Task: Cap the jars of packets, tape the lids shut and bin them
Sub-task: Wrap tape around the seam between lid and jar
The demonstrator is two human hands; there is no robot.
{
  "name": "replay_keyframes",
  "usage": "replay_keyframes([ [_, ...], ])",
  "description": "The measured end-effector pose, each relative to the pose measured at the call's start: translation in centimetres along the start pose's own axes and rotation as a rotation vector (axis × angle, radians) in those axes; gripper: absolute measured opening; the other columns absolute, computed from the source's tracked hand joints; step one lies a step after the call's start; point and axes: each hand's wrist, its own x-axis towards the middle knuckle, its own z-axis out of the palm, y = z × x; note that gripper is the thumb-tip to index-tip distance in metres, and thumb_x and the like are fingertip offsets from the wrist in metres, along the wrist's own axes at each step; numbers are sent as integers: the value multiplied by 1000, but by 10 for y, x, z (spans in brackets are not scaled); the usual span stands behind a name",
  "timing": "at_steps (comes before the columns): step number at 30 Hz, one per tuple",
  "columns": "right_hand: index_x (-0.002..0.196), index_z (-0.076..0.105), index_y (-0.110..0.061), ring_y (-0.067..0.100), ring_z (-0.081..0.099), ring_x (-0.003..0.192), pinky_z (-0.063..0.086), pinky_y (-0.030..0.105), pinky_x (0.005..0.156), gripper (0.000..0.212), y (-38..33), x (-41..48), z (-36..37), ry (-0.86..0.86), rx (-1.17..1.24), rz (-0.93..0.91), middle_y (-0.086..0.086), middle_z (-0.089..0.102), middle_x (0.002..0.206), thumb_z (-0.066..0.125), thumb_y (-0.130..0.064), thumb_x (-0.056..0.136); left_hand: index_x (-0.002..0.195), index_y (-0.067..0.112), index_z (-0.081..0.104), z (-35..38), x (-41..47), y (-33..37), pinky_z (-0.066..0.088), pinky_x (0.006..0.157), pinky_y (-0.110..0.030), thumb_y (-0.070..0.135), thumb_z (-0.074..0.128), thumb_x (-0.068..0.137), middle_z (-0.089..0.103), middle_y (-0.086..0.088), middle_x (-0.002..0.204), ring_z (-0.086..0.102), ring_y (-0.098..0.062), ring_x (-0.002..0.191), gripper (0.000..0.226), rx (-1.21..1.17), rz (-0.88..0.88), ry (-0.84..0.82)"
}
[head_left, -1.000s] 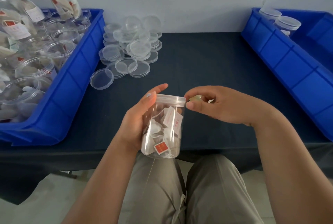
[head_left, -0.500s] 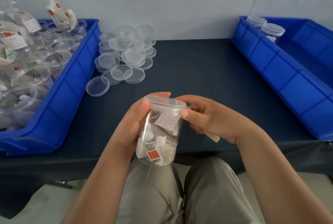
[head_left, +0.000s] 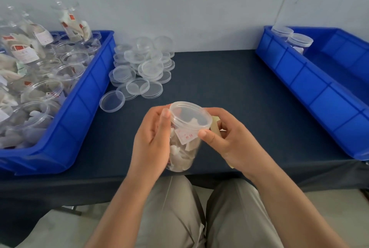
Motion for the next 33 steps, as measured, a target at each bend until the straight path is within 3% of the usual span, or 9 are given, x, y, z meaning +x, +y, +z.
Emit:
replay_keyframes([
  [3, 125, 60, -55, 24, 60, 83, 56, 36, 75, 51, -1, -5, 5, 27, 7, 3, 0, 70, 96, 67, -81, 81, 127, 47, 58, 4, -9, 3, 47, 80, -2, 60, 52, 95, 66, 34, 120, 63, 10, 114, 35, 44, 40, -16],
  [6, 122, 60, -58, 28, 63, 88, 59, 48, 83, 49, -3, -7, 11, 35, 2, 12, 4, 71, 100, 69, -83, 81, 132, 54, 48, 5, -11, 2, 45, 82, -1, 70, 60, 90, 60, 37, 126, 60, 10, 118, 47, 138, 74, -66],
  [9, 122, 58, -60, 18, 62, 78, 59, 45, 79, 53, -4, -6, 10, 3, -7, 55, -2, 71, 94, 64, -88, 77, 139, 48, 45, 7, -8, 1, 47, 81, -1, 78, 53, 85, 56, 44, 123, 58, 15, 116, 63, 124, -13, -103],
  [12, 128, 51, -67, 0, 61, 73, 56, 32, 76, 55, -6, -7, 0, -175, 5, 134, -20, 68, 87, 65, -85, 78, 138, 45, 52, 4, -5, 1, 46, 77, 0, 81, 49, 80, 59, 45, 117, 60, 17, 110, 69, 81, -110, -67],
  [17, 145, 31, -69, 1, 63, 73, 49, 27, 77, 66, -8, -17, -23, -306, -167, 157, -6, 74, 94, 51, -85, 85, 112, 59, 58, -7, -2, 2, 45, 73, -1, 82, 45, 76, 64, 43, 110, 61, 18, 104, 44, 83, -201, -56],
  [21, 137, 42, -68, 2, 67, 78, 48, 19, 69, 57, -11, -22, -36, -324, -311, 104, -13, 72, 89, 36, -91, 85, 113, 57, 65, -13, -4, -3, 55, 81, -22, 86, 43, 74, 71, 31, 107, 69, 9, 99, 53, 17, -292, -81],
  [24, 136, 47, -64, -2, 65, 79, 46, 10, 63, 51, -9, -16, -39, -270, -402, 60, -19, 68, 89, 38, -86, 90, 115, 57, 70, -17, -4, -2, 61, 75, -22, 91, 45, 72, 76, 21, 107, 74, -1, 100, 60, -99, -382, -156],
  [28, 129, 53, -64, -4, 64, 77, 44, 7, 59, 53, -13, -4, -42, -276, -428, 49, -23, 68, 87, 39, -91, 86, 123, 42, 76, -19, -4, -6, 62, 91, -43, 98, 61, 66, 78, -3, 122, 76, -23, 112, 81, -362, -547, -315],
  [33, 126, 51, -72, 4, 67, 80, 49, 22, 67, 63, -14, 7, -38, -368, -386, 50, -16, 71, 89, 34, -101, 73, 139, 19, 69, -20, -4, -13, 58, 92, -36, 84, 60, 86, 68, -15, 140, 70, -28, 122, 84, -614, -589, -432],
])
